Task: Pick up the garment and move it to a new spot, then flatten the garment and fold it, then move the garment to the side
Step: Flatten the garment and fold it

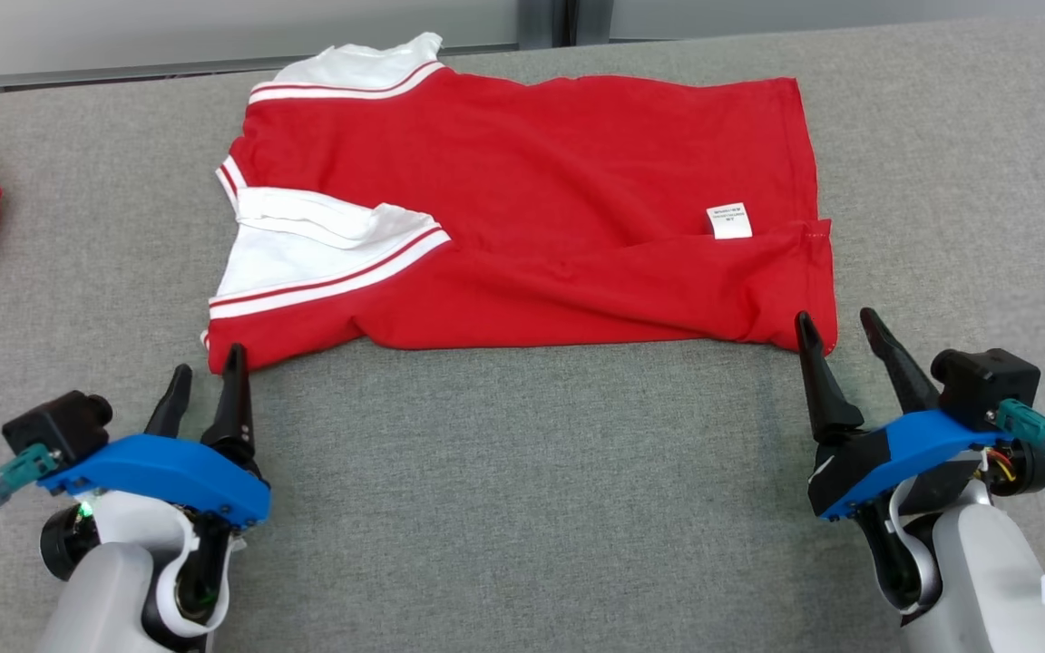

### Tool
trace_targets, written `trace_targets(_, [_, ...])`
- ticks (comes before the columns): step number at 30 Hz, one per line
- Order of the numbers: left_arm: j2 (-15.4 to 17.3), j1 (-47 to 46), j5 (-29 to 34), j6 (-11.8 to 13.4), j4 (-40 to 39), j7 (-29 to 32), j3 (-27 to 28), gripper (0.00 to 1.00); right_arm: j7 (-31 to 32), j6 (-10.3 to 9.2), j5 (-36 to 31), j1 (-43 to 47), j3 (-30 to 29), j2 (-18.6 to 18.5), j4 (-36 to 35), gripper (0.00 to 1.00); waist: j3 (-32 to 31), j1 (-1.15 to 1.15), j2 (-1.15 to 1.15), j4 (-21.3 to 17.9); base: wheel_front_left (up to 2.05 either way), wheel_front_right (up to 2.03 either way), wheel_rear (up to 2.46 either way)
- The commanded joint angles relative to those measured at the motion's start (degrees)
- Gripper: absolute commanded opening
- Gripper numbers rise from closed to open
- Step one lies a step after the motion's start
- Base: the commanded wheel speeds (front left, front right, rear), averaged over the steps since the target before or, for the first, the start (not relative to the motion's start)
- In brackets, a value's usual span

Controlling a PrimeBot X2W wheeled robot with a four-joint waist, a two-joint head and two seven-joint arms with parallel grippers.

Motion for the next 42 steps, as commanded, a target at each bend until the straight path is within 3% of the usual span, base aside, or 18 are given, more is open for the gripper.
trace_targets(1, [0.2, 0.1, -1.0, 0.6, -0.6, 0.8, 0.9, 1.0, 0.4, 0.01, 0.6, 0.8, 0.1, -0.1, -0.8, 1.0, 0.2, 0.0, 0.0, -0.1, 0.0, 0.0, 0.0])
trace_targets(6, [-0.7, -1.2, -4.4, 2.4, -1.0, 3.7, 2.8, 1.0, 3.0, 0.01, 2.1, 0.5, 0.3, -0.1, -1.3, 1.0, 1.3, 0.0, 0.0, -0.7, 0.0, 0.0, 0.0])
trace_targets(9, [-0.9, -1.6, -5.5, 2.1, -0.3, 5.2, 2.7, 0.99, 4.3, 0.01, 2.9, -1.1, 0.4, -0.1, 0.5, 1.0, 1.9, 0.0, 0.0, -1.1, 0.0, 0.0, 0.0])
trace_targets(10, [-1.1, -1.8, -5.8, 1.8, -0.2, 5.4, 2.6, 0.7, 4.6, 0.01, 3.7, -1.6, 0.6, -0.1, 1.2, 1.0, 2.1, 0.0, 0.0, -1.1, 0.0, 0.0, 0.0])
trace_targets(12, [-1.3, -2.2, -6.1, 1.2, -0.4, 5.4, 2.4, 0.01, 5.3, 0.01, 4.8, -2.5, 1.1, -0.1, 2.9, 1.0, 2.3, 0.0, 0.0, -1.2, 0.0, 0.0, 0.0])
trace_targets(18, [-1.4, -2.9, -4.7, 0.1, -1.3, 3.1, 1.8, 0.0, 6.3, 0.01, 7.0, -6.0, 1.9, -0.1, 8.9, 1.0, 2.3, 0.0, 0.0, -0.7, 0.0, 0.0, 0.0])
trace_targets(19, [-1.4, -3.0, -4.5, -0.1, -1.6, 2.7, 1.8, 0.0, 6.2, 0.01, 7.5, -6.7, 1.7, -0.1, 9.9, 0.76, 2.2, 0.0, 0.0, -0.5, 0.0, 0.0, 0.0])
trace_targets(23, [-1.3, -3.3, -4.0, -0.7, -2.8, 1.4, 1.6, 0.0, 5.8, 0.01, 7.6, -9.2, 1.3, -0.1, 13.8, 0.0, 1.8, 0.0, 0.0, 0.2, 0.0, 0.0, 0.0])
trace_targets(31, [-1.0, 0.7, -4.1, -1.4, -9.7, 0.0, 1.2, 0.0, 6.3, 0.01, 6.9, -10.3, -3.1, -0.1, 11.9, 0.0, 0.2, 0.0, 0.0, 0.8, 0.0, 0.0, 0.0])
trace_targets(37, [-0.4, 7.7, -4.2, -0.4, -18.3, 1.0, 0.3, 0.0, 11.4, 0.01, 7.3, -3.7, -6.3, -0.4, 1.4, 0.0, -1.3, 0.0, 0.0, 1.1, 0.0, 0.0, 0.0])
trace_targets(42, [1.0, 18.5, -4.6, 1.5, -27.3, 2.9, -0.7, 0.0, 17.6, 0.01, 8.1, 8.5, -8.5, -0.9, -12.3, 0.0, -3.4, 0.0, 0.0, 1.5, 0.0, 0.0, 0.0])
